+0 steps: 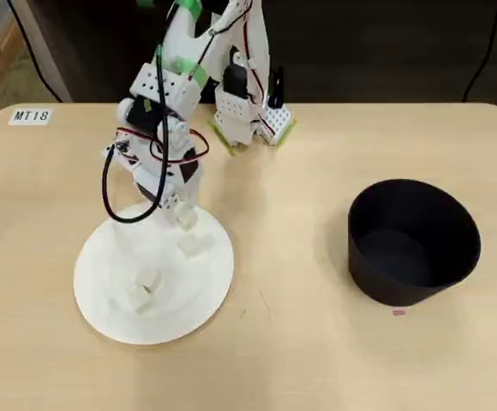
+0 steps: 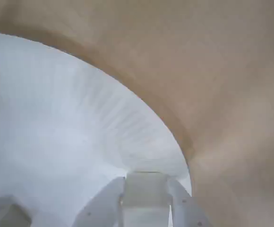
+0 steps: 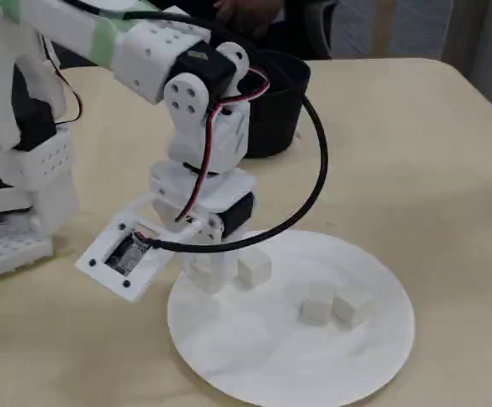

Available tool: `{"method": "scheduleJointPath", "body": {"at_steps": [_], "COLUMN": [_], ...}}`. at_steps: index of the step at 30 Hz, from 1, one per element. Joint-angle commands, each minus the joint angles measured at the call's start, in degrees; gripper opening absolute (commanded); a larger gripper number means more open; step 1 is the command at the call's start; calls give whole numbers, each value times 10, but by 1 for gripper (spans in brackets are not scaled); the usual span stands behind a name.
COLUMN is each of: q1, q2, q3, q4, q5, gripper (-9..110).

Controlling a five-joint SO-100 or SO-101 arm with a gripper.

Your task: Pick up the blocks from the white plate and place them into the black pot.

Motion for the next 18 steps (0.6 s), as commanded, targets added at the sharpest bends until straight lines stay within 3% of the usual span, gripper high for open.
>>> {"method": "scheduleJointPath", "body": {"at_steps": [1, 13, 18], "q1": [3, -24, -116], "q2": [3, 178, 256], "q3": [-25, -102, -103], "q4": [-13, -110, -128], "q5": [3, -6, 12], "gripper": [-2, -2, -2]}}
